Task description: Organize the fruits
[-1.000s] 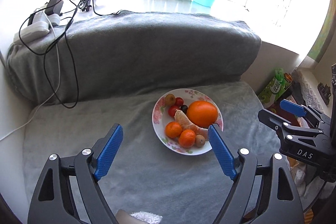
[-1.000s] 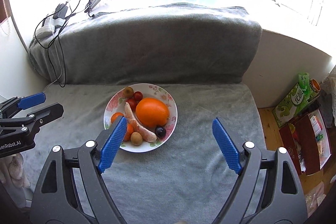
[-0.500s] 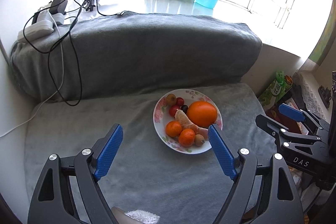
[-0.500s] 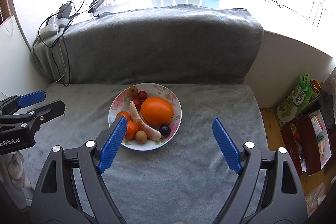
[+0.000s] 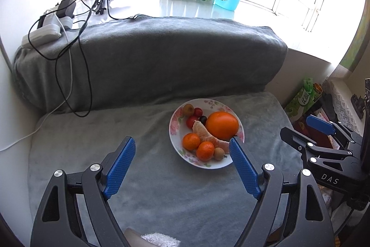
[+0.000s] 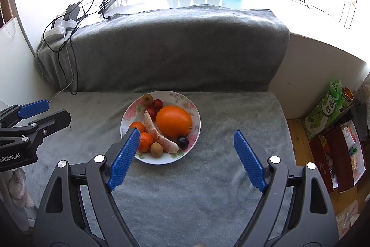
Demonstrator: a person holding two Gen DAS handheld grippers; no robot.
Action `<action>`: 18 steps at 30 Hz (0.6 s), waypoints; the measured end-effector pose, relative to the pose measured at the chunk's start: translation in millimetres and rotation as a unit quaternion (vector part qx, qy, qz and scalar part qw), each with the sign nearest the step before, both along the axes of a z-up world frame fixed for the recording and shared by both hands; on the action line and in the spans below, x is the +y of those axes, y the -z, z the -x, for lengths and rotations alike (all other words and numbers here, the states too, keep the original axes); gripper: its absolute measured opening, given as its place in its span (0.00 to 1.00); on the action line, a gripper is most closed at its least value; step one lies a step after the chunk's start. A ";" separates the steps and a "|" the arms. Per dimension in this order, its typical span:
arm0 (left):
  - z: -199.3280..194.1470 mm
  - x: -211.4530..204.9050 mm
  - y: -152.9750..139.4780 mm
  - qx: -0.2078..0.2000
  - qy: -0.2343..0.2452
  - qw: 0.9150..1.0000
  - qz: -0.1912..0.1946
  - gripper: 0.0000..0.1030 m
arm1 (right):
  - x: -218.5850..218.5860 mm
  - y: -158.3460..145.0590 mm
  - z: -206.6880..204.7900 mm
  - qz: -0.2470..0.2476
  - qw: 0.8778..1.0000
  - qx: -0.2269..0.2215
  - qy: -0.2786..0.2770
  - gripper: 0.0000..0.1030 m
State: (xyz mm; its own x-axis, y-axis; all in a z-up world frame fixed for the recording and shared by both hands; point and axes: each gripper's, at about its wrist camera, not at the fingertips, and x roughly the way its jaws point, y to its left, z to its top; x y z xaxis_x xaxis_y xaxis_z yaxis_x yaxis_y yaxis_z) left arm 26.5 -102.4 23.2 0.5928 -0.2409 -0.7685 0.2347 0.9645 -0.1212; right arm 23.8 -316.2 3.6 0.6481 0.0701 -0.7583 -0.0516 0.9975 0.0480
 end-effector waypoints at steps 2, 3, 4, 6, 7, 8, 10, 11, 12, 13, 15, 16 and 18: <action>0.3 -0.5 -0.7 -0.001 0.000 1.000 -0.001 0.81 | 0.0 0.1 0.4 0.000 1.000 0.000 0.000 0.83; 0.3 -0.7 -0.7 -0.001 0.000 1.000 -0.002 0.81 | 0.1 0.0 0.7 0.000 1.000 0.000 0.000 0.83; 0.4 -0.8 -0.7 -0.001 0.000 1.000 -0.002 0.81 | -0.1 0.1 0.7 -0.001 1.000 0.001 0.000 0.83; 0.5 -0.9 -0.8 -0.001 0.000 1.000 -0.001 0.81 | 0.2 0.0 1.7 0.000 1.000 0.001 0.000 0.83; 0.4 -0.9 -0.8 -0.001 0.000 1.000 -0.002 0.81 | 0.1 -0.1 1.6 0.000 1.000 0.001 0.000 0.83; 0.4 -1.0 -0.7 -0.001 -0.001 1.000 -0.003 0.81 | 0.0 -0.1 1.7 0.000 1.000 0.001 0.001 0.83; 0.3 -1.5 -0.7 -0.001 0.000 1.000 -0.003 0.81 | 0.2 0.1 1.3 0.000 1.000 0.001 0.001 0.83; 0.6 -1.8 -0.8 -0.002 0.000 1.000 -0.004 0.81 | 0.2 0.1 1.7 -0.001 1.000 0.001 0.002 0.83; 0.7 -1.9 -0.9 -0.002 0.000 1.000 -0.004 0.81 | 0.7 -0.1 3.4 -0.002 1.000 0.001 0.003 0.83; 0.6 -2.1 -1.0 -0.002 0.001 1.000 -0.004 0.81 | 0.6 0.0 3.1 -0.001 1.000 0.001 0.003 0.83; 0.7 -2.4 -1.1 -0.002 0.000 1.000 -0.005 0.81 | 0.4 0.0 2.3 -0.001 1.000 0.001 0.002 0.83; 0.7 -2.3 -1.1 -0.002 0.001 1.000 -0.004 0.81 | 0.5 0.0 2.5 -0.001 1.000 0.001 0.003 0.83; 0.8 -2.4 -1.2 -0.003 0.000 1.000 -0.004 0.81 | 0.2 0.0 1.9 -0.001 1.000 0.001 0.001 0.83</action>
